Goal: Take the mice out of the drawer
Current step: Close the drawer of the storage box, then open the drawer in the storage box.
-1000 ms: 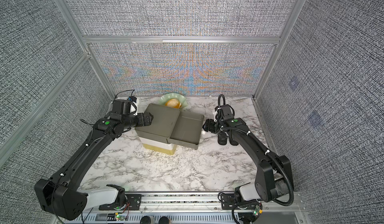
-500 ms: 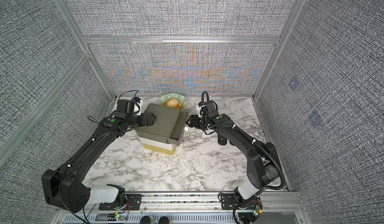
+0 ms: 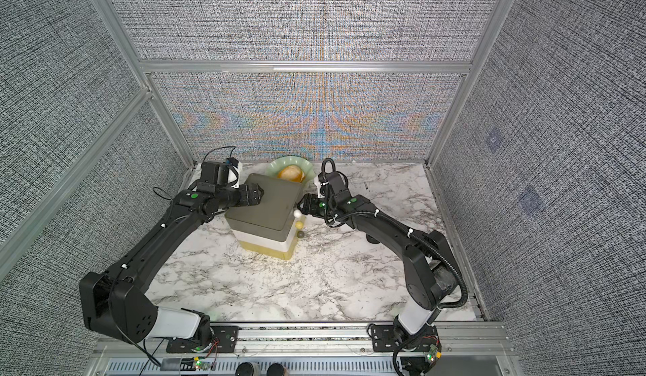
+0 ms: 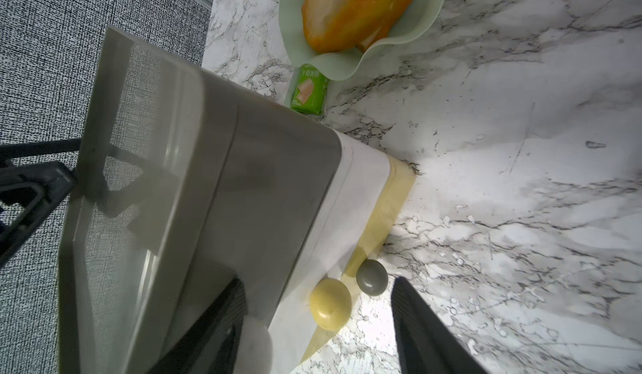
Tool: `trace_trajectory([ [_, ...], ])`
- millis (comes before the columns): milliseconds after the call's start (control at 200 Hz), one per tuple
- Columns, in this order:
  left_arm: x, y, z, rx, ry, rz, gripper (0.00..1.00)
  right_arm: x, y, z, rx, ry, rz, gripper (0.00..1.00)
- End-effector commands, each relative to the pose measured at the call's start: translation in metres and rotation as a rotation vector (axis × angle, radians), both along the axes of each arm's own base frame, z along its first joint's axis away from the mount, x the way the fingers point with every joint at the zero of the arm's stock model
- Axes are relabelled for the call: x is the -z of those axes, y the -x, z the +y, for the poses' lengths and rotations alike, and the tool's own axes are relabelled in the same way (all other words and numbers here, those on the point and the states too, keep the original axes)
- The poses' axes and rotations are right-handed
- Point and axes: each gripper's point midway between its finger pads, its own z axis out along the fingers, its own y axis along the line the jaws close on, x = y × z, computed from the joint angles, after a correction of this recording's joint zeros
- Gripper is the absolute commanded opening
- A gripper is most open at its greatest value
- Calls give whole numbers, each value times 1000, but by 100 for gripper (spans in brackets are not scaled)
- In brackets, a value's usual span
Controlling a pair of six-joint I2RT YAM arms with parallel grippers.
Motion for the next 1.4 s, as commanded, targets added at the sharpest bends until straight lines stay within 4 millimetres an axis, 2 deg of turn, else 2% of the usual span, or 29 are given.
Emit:
trace_trajectory([
  [0,-10,-7,-3,0,13,-37,98,-9,3,20,-23,-72,-18,65],
  [140,-13,-11,-1,-10,0,-54,98,-9,9,36,-49,-130,-5,65],
  [185,-14,-12,3,-27,-18,-49,98,-8,10,36,-41,-119,0,65],
  [295,-25,-12,13,-75,-45,-64,99,-12,10,18,11,-136,-26,65],
  [415,-49,-4,15,-70,-27,-111,99,-16,17,-1,20,-189,-5,65],
  [550,-67,16,-3,35,72,-126,99,-10,28,-14,11,-324,42,66],
  [575,-68,21,-9,64,100,-123,99,1,34,-16,11,-343,66,66],
  [625,-70,31,-18,100,160,-109,98,8,38,-16,13,-389,81,66],
  [785,-59,54,-27,124,242,-67,97,15,44,2,-10,-540,111,66],
  [910,-47,61,-24,110,239,-41,97,24,44,21,-30,-576,129,66],
  [1071,-34,60,-20,93,214,-23,97,33,42,34,-25,-605,147,64],
  [1126,-32,59,-20,89,210,-18,97,34,41,35,-21,-615,151,59],
  [1251,-28,56,-19,84,200,-17,97,38,39,39,-18,-610,157,56],
  [1326,-26,54,-18,78,192,-17,97,40,36,38,-4,-608,161,48],
  [1396,-23,52,-16,64,180,-15,97,41,34,39,1,-608,163,47],
])
